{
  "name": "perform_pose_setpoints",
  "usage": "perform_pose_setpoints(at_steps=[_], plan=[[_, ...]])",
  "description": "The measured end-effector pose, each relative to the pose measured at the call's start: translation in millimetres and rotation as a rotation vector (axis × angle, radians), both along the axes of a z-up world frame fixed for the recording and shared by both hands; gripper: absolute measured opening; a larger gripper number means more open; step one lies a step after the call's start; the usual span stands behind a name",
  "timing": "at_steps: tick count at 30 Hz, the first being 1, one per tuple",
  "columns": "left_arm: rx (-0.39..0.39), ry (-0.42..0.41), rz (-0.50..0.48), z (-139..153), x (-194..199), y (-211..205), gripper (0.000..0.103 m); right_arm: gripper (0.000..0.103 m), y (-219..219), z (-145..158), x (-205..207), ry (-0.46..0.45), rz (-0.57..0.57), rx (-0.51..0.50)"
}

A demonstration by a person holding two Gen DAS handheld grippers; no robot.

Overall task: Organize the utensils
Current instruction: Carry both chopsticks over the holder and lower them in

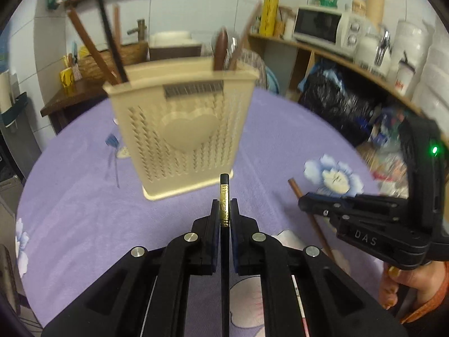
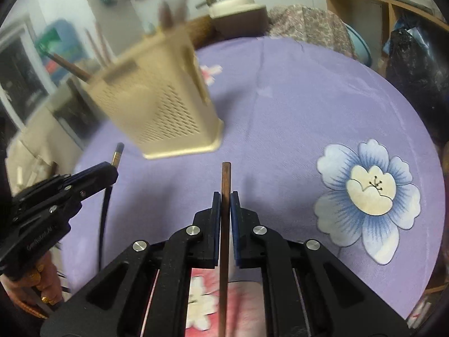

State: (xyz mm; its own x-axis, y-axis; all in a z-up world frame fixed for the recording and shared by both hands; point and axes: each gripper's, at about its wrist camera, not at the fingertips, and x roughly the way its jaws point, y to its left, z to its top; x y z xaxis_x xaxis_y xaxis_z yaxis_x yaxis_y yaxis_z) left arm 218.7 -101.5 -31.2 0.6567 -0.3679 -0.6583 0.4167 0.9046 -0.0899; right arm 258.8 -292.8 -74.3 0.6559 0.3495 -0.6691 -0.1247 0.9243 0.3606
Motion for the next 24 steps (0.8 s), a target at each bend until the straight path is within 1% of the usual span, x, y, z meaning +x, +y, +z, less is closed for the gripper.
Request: perform_pose_setpoints(at_steps=[1,3,4,7,10,11,14,16,17,20,24], plan=[[-0.024,-0.016,0.002,10.0,-5.1,5.1,0.008,0.008,1.3,6.7,-3.9,-0.019,0.010,0.018],[-0.064,-0.066,0.002,32.1,-17.1,14.5,0.008,0.008,5.8,23.8,-13.9,-0.069,0.026,0.021],[-0.080,-0.100,0.002,44.7,-25.0,21.2,0.008,0.008,8.6,37.4,-22.7,-0.110,0.041,0.029],[-0.099,-0.160,0.008,67.2,-37.7,32.0,0.008,0.008,13.5,65.0,-40.8,-0.183,0.070,0.041],[-0.118,-0.194,0.026,80.6,-42.6,45.2,0.008,0.008,16.4,94.0,-56.6,-0.256,0.095,0.051],[-0.119,-0.202,0.034,83.6,-42.8,45.9,0.008,0.008,18.6,102.5,-59.9,-0.277,0.102,0.045],[-0.113,-0.225,0.074,87.3,-42.1,54.5,0.008,0.008,23.2,115.8,-66.0,-0.306,0.118,0.027],[-0.134,-0.216,0.087,87.7,-39.0,58.8,0.008,0.008,27.5,121.7,-66.6,-0.315,0.130,0.027],[-0.143,-0.213,0.086,88.2,-38.2,61.1,0.008,0.008,29.9,123.3,-66.7,-0.321,0.136,0.024],[-0.133,-0.227,0.091,89.4,-40.7,63.2,0.008,0.008,33.7,125.0,-64.2,-0.325,0.143,0.014],[-0.152,-0.214,0.088,88.4,-39.7,67.6,0.008,0.008,34.8,125.2,-59.1,-0.318,0.142,0.016]])
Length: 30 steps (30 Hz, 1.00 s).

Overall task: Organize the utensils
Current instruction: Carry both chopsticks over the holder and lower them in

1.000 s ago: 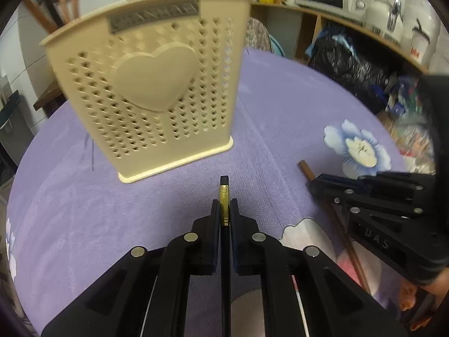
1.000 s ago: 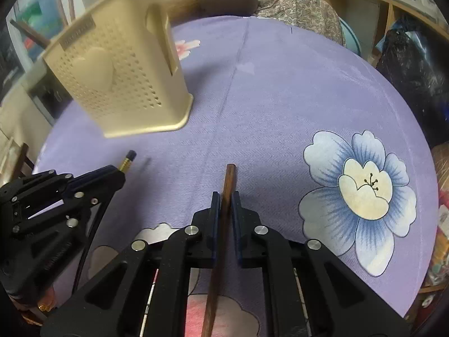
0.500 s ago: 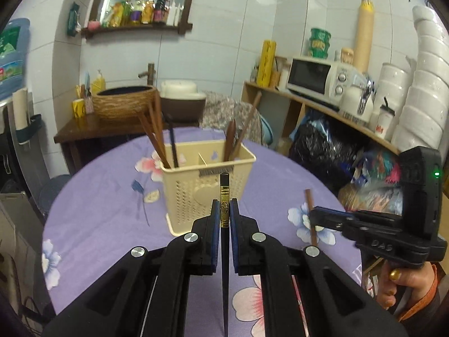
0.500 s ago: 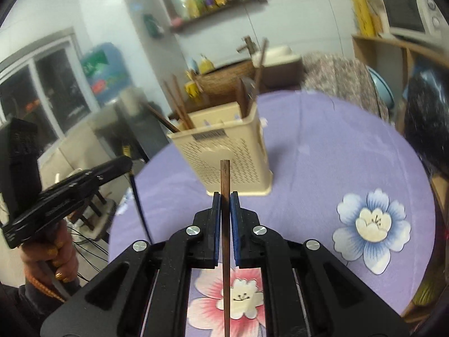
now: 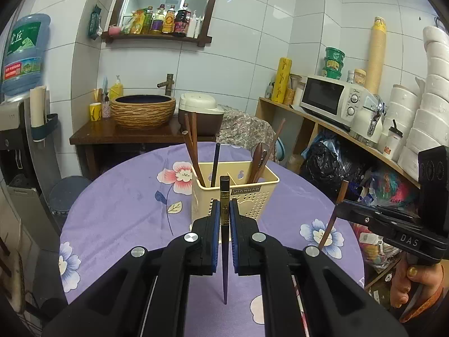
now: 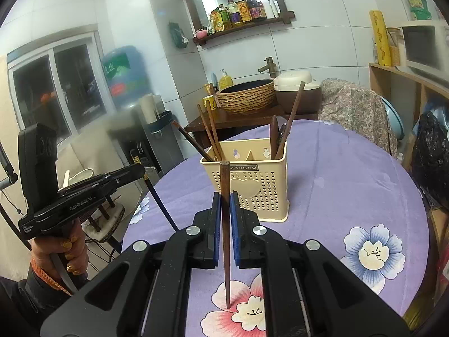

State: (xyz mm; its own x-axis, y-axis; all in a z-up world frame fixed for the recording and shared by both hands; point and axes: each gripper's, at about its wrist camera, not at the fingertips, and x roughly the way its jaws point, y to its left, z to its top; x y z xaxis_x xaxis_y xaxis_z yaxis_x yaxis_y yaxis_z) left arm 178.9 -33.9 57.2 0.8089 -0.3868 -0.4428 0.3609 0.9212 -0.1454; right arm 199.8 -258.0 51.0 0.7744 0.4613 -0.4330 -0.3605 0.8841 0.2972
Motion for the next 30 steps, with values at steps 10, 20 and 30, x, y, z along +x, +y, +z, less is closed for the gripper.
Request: perform_pose_setpoints(at_steps=[10,20,30], plan=[[-0.030,0.019,0.005,-0.8,2.9,6.1,0.008,0.008,0.8,0.9,3.7,0.003,0.004,0.006],[-0.065,0.029,-0.055,21.6,7.3,3.8,0.008,0.008,1.2,26.2,8.6,-0.034,0.015,-0.008],[-0.107,-0.177,-0.057,156.6,29.1,0.2,0.008,0.008,1.1,152.8,29.8,-0.260,-0.092,-0.035]])
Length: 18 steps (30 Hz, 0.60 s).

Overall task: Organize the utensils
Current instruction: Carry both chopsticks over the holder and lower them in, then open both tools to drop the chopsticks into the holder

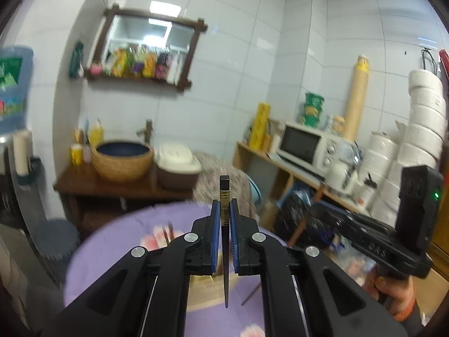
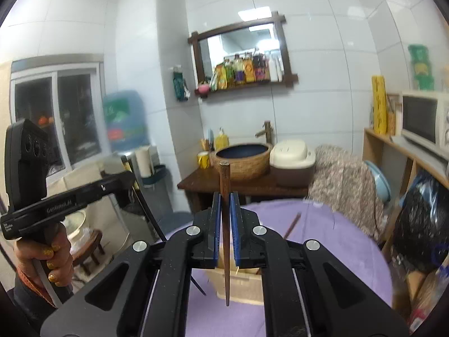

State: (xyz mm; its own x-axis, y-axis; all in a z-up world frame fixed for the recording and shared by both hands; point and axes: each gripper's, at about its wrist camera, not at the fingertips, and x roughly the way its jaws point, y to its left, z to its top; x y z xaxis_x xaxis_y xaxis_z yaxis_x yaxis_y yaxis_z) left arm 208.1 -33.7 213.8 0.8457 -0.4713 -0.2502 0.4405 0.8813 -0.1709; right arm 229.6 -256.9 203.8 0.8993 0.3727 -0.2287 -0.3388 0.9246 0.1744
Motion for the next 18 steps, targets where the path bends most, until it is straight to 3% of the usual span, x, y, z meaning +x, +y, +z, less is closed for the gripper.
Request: perform_pose_setpoints(at_steps=[4,7,11,18], plan=[[-0.016,-0.028,0.052,29.2,30.9,-4.3,0.008,0.008,4.5,32.8,16.8,-0.063,-0.064,-0.027],[0.013,-0.008,0.077,16.7,52.7,-14.9,0.008,0.008,6.3,28.5,31.7,-0.072,-0.101,-0.014],[0.067,0.011,0.099,-24.1,70.9,-26.8,0.008,0.008,13.8,-5.7,49.4,-0.061,-0.139,-0.036],[0.153,0.109,0.098,-81.2,88.7,-23.9,0.008,0.008,20.4,-82.7,72.9,0.065,-0.137,-0.057]])
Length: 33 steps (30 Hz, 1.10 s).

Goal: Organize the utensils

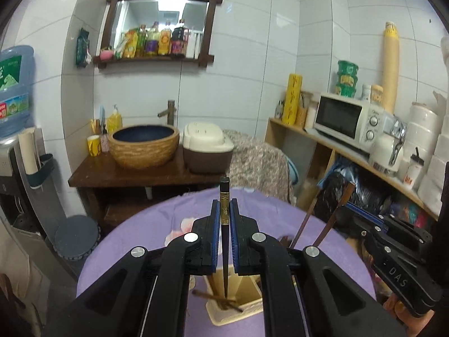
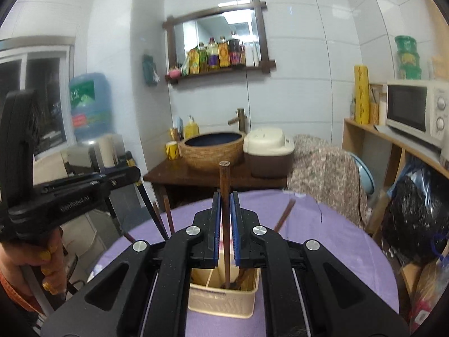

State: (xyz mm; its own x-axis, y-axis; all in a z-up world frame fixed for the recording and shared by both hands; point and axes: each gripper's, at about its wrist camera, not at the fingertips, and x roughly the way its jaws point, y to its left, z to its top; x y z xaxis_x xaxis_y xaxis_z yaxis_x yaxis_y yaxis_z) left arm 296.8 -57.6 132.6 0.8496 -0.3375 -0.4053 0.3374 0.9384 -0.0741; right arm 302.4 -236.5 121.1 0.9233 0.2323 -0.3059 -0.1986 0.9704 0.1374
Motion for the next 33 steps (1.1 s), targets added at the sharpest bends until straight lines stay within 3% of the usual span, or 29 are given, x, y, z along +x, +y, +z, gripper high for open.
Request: perform_pose_setpoints(at_steps=[6,13,14,16,17,18,20,22,24,27,33], plan=[[0.059,0.136,-0.058,-33.1,9.7,6.4,0.008,0.008,-4.1,-38.1,7.8,0.083,0.011,0.014],[0.044,0.108,-0.092,-32.3,-6.9,14.6,0.009,0.008,-9.0,-48.3,6.4,0.102,0.009,0.029],[0.045,0.094,-0.092,-29.9,-9.8,15.3,0.014,0.009,-9.4,-48.8,5.7,0.104,0.015,0.030],[0.039,0.063,-0.079,-25.7,-17.5,18.9,0.036,0.011,-9.5,-48.7,2.8,0.102,0.018,0.021],[0.025,0.041,-0.067,-23.3,-24.1,23.5,0.054,0.019,-10.3,-49.2,0.2,0.100,0.017,0.023],[0.011,0.018,-0.055,-21.7,-31.2,28.2,0.062,0.038,-12.3,-50.2,-3.8,0.096,0.013,0.031],[0.003,-0.014,-0.047,-22.6,-44.0,32.3,0.069,0.059,-15.5,-50.8,-11.7,0.082,0.002,0.042],[0.005,-0.049,-0.039,-27.5,-60.9,33.9,0.080,0.063,-16.3,-51.9,-23.5,0.060,-0.011,0.030],[-0.005,-0.070,-0.032,-34.0,-73.1,35.3,0.091,0.082,-16.4,-53.5,-34.4,0.063,-0.038,0.009],[-0.043,-0.068,-0.026,-50.7,-90.0,41.0,0.098,0.096,-22.4,-56.4,-54.1,0.064,-0.072,0.012],[-0.067,-0.081,0.023,-95.7,-124.8,49.6,0.098,0.097,-28.5,-87.0,-103.1,0.082,-0.073,0.006]])
